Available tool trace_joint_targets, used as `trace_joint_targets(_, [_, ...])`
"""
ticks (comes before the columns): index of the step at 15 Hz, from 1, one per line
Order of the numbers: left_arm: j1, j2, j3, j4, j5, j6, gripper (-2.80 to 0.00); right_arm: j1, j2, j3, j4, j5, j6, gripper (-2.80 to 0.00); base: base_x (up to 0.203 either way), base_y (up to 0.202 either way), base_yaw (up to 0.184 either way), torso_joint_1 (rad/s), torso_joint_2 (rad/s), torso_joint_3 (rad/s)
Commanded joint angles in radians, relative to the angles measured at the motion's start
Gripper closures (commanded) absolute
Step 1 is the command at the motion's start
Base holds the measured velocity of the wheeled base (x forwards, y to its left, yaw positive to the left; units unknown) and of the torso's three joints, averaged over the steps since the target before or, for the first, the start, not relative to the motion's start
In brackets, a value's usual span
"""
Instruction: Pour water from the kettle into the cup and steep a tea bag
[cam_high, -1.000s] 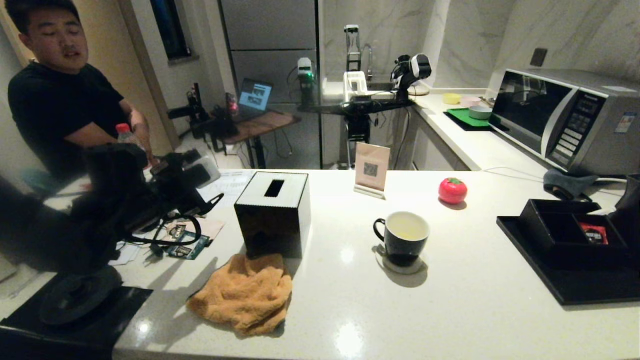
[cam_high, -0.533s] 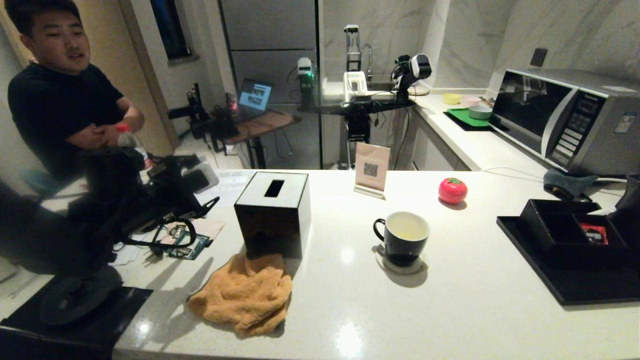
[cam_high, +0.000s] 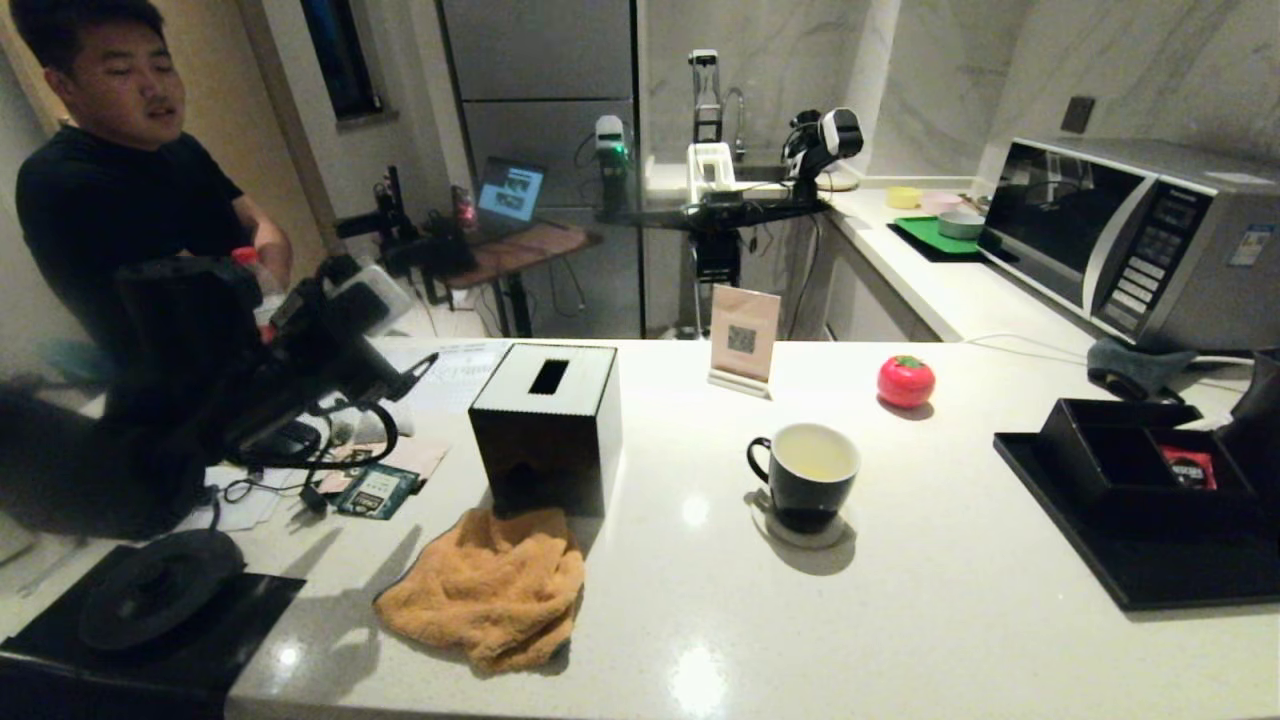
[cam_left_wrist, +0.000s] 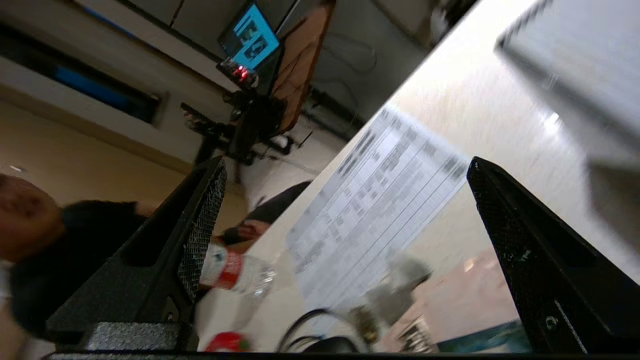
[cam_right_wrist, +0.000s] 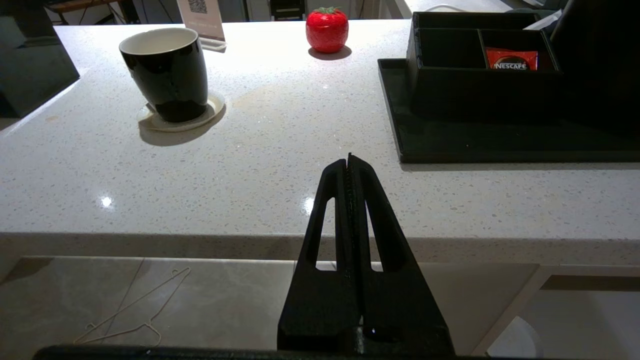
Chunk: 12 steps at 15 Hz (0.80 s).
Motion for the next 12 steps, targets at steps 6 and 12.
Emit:
trace_joint_targets(6, [-0.116, -0.117, -0.005, -0.011, -0.002, -0.356, -2.8, 0.0, 0.001, 0.0, 0.0, 0.0, 0.0, 0.0, 0.0, 0.0, 0.0, 0.0, 0.0, 0.0])
trace_joint_targets(12, [-0.219, -0.16, -0.002, -0.008, 0.002, -0.465, 0.0, 0.0, 0.001, 0.0, 0.0, 0.0, 0.0, 0.0, 0.0, 0.0, 0.0, 0.0, 0.0, 0.0])
